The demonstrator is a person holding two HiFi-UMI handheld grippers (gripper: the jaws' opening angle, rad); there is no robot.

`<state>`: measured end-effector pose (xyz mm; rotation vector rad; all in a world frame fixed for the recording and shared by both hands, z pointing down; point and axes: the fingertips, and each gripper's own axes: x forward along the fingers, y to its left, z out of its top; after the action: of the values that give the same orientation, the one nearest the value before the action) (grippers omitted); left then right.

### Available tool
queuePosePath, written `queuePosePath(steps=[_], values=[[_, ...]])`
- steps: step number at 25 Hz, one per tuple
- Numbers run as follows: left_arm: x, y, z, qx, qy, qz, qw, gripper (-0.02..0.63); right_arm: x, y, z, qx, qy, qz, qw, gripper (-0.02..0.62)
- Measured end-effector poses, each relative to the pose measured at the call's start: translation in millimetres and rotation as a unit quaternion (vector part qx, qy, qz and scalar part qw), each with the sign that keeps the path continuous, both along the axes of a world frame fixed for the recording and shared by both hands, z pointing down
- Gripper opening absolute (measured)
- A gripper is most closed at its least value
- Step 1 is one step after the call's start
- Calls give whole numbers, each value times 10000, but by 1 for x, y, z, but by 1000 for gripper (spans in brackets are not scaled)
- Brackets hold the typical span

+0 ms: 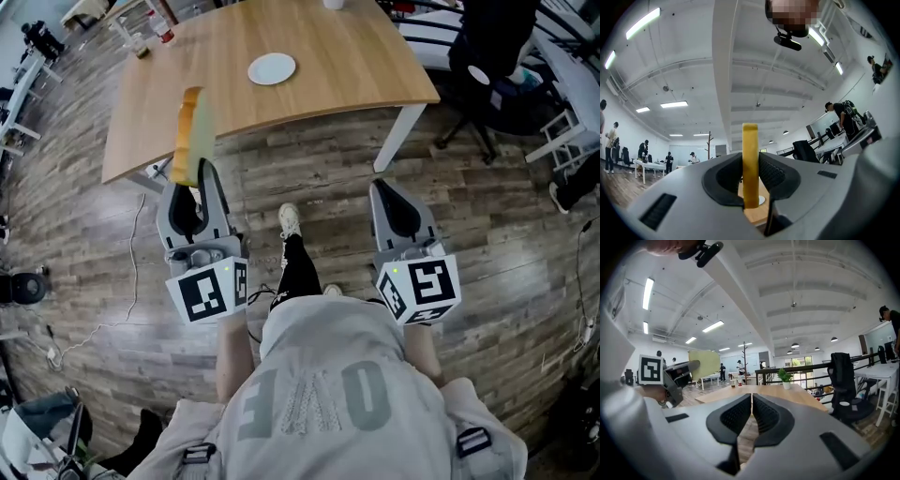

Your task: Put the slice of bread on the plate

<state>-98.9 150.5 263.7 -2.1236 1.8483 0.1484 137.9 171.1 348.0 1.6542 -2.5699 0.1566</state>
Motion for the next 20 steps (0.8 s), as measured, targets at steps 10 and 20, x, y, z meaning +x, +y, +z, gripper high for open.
queuePosePath(steps=[10,20], values=[[-27,-102,24,-362,263,-40,9990,92,-38,-95,-7,82,264,-352,9990,23],[-74,-217,20,-493,364,-76,9981,92,-99,-237,-29,183,396,-639,9970,23]])
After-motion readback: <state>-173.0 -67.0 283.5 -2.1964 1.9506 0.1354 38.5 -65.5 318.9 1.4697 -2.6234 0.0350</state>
